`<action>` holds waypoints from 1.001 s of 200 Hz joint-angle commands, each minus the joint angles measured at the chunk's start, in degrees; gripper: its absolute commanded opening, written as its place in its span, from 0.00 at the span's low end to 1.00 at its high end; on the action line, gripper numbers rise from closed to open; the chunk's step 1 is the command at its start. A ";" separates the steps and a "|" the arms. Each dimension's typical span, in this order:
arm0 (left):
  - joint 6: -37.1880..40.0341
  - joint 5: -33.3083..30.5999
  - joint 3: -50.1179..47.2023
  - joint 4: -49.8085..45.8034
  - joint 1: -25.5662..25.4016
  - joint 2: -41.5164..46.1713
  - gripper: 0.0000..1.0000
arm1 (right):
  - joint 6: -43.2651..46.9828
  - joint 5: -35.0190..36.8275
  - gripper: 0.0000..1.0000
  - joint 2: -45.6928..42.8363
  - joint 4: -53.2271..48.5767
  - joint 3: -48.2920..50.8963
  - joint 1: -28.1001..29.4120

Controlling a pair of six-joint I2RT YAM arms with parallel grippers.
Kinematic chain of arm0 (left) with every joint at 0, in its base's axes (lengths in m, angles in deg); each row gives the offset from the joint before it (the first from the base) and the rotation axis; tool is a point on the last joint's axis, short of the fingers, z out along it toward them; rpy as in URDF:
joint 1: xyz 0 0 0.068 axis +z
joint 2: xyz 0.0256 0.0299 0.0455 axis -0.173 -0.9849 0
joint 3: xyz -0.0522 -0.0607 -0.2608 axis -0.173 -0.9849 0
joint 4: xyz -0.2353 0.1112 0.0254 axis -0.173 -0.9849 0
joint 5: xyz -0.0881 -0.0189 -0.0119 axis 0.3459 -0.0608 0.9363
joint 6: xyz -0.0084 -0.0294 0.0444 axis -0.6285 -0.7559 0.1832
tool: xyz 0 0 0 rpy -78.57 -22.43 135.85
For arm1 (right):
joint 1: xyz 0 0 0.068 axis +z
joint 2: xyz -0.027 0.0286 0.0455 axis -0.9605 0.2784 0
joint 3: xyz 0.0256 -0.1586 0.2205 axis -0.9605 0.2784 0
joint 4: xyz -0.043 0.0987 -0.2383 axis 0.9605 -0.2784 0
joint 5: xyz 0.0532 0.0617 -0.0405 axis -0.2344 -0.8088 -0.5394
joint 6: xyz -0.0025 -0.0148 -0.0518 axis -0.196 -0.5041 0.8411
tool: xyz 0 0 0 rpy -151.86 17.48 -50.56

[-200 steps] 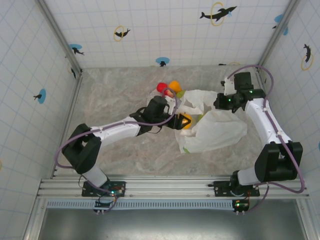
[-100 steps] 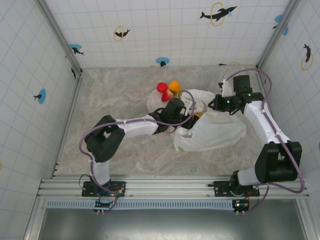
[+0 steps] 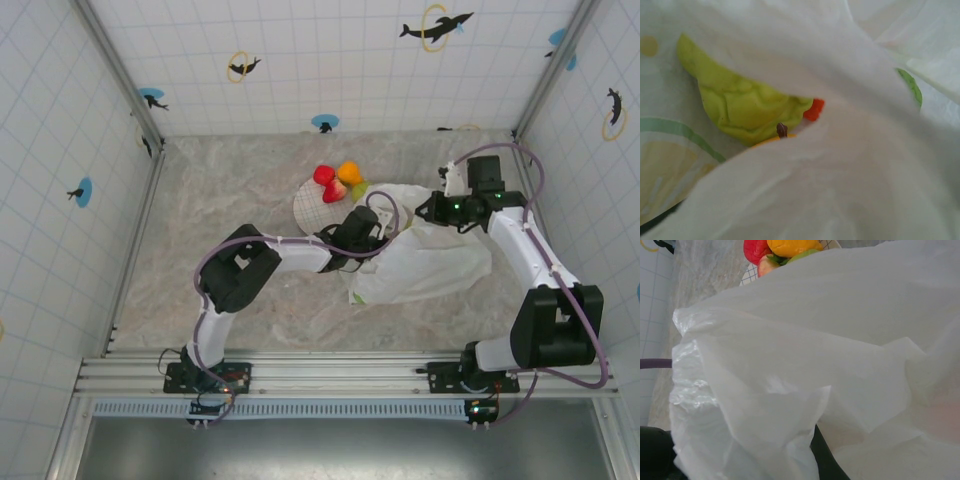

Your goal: Place the fruits into the plastic bag

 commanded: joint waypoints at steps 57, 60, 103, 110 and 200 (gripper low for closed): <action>-0.26 3.26 1.13 1.93 0.49 0.88 0.82 | 0.10 -0.40 0.00 -1.54 1.37 1.89 -1.54; -0.24 3.40 1.03 1.92 0.50 1.04 0.82 | 0.14 -0.36 0.00 -1.54 1.36 1.90 -1.56; 1.46 3.73 -0.63 1.34 0.85 3.17 0.88 | 0.30 -0.44 0.00 -1.45 1.25 1.99 -1.85; 1.74 3.79 -0.87 1.11 0.86 3.58 0.91 | 0.29 -0.43 0.00 -1.39 1.22 2.05 -1.83; 4.00 3.91 -8.08 -0.57 2.90 12.47 0.91 | 2.21 0.43 0.00 -0.94 -0.06 1.65 -2.78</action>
